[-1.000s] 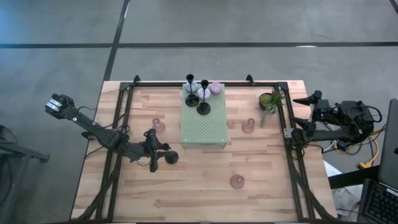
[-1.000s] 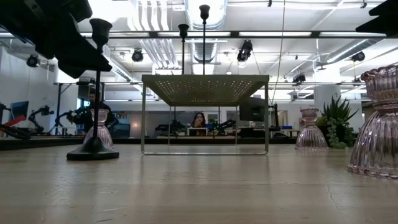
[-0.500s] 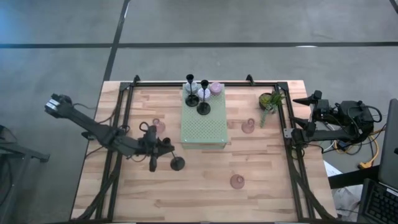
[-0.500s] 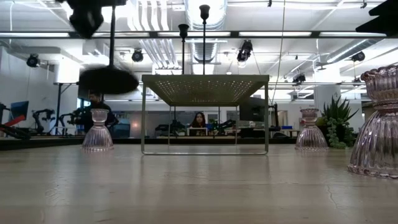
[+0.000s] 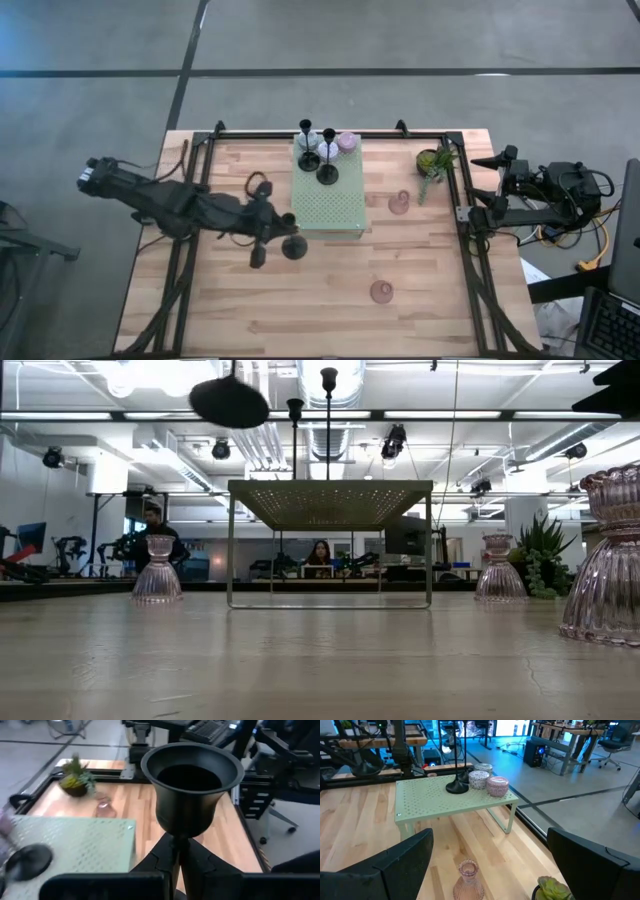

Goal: Pick & Place candle stick holders
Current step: Put the black candle holder on the shelf

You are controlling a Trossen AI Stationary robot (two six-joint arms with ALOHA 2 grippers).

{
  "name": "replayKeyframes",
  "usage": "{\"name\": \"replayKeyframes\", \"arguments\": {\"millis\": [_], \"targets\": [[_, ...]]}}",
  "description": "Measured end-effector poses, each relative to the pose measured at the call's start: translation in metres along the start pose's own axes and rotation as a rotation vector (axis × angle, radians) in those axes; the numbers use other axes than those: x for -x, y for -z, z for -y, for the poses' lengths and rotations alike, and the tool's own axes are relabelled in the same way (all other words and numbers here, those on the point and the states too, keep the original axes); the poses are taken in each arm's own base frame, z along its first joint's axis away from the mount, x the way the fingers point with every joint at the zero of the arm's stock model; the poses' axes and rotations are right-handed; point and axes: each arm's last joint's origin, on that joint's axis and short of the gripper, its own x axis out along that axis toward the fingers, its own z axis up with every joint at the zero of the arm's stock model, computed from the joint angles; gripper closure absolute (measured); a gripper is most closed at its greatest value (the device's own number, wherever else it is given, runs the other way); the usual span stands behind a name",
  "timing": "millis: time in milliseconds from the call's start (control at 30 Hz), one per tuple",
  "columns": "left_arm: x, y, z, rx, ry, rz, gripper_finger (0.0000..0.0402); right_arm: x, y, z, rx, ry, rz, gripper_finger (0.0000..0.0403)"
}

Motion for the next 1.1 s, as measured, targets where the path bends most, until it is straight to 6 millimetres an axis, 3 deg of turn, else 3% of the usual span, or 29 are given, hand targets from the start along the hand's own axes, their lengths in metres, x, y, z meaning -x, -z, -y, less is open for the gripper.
{"name": "replayKeyframes", "arguments": {"millis": [500, 867, 1100], "targets": [[-0.075, -0.067, 0.019, 0.015, 0.041, 0.039, 0.0384, 0.0, 0.0, 0.0, 0.0, 0.0, 0.0, 0.0019], [-0.117, -0.09, 0.022, 0.071, 0.017, 0.074, 0.0384, 0.0, -0.004, 0.0, -0.015, -0.004, 0.041, 0.0019], [-0.143, -0.1, 0.008, 0.098, -0.026, 0.091, 0.0384, 0.005, -0.032, -0.001, -0.33, -0.068, 0.309, 0.0019]]}}
